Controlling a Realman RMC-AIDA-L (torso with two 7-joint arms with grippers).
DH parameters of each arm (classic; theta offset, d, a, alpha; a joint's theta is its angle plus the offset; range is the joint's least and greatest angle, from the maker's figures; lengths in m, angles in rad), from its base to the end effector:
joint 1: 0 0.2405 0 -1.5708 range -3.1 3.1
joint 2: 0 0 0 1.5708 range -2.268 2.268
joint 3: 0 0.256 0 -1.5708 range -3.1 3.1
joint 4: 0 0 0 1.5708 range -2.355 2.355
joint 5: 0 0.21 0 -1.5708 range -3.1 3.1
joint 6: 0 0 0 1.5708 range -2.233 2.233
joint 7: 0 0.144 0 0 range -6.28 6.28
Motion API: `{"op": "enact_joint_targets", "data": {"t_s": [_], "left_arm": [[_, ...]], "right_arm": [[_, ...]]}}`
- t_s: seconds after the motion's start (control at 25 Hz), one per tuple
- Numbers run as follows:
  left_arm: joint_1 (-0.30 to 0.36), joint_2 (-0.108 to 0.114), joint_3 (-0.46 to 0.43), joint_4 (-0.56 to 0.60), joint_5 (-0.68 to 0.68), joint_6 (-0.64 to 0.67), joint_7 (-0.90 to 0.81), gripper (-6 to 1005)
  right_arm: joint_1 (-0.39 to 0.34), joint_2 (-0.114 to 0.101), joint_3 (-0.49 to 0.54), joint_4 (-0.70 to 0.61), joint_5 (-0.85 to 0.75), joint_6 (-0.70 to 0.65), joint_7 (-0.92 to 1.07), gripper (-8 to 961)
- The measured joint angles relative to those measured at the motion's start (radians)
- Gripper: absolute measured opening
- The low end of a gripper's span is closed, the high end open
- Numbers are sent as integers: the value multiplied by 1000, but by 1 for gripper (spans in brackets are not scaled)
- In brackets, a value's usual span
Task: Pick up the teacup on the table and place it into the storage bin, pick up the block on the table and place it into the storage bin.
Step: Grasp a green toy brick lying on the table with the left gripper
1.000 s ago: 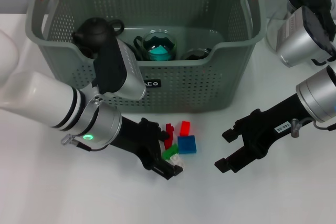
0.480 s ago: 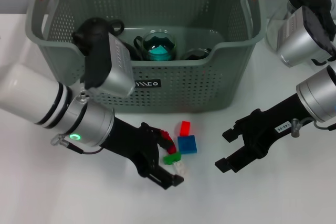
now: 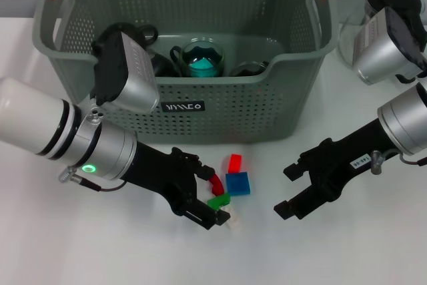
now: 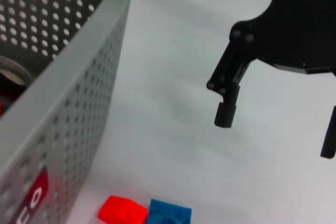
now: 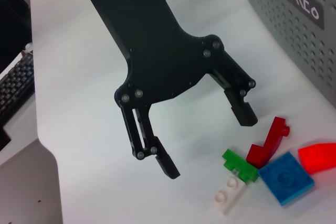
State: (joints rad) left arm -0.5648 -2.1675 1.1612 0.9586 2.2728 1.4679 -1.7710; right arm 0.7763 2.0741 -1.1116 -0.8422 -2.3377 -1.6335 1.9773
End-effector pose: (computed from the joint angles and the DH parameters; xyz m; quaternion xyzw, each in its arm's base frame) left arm -0.2116 0.3277 -0.0584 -0.9839 -0.1770 -0.0034 0.0247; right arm 0.1864 0.3523 -0.0322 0.9703 -0.2321 0.0572 0.0377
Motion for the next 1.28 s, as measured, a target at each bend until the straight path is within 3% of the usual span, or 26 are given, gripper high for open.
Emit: {"op": "enact_joint_targets", "data": {"t_s": [0.24,0.52,1.0,1.28], "left_arm": [[0,0,0,-17,3,-38,-7,921],[5,2,13,-7,4,38,3,920],[15,2,16,-13,23,-78,-1,917],[22,1,32,-6,32,-50,2,915]], "right_arm": [[3,1,-1,0,0,-6,4,942],[7,0,0,-2,0,-8,9,943],[13,0,0,-3,0,-4,9,943],[18,1,-1,-3,0,-2,13,943]]}}
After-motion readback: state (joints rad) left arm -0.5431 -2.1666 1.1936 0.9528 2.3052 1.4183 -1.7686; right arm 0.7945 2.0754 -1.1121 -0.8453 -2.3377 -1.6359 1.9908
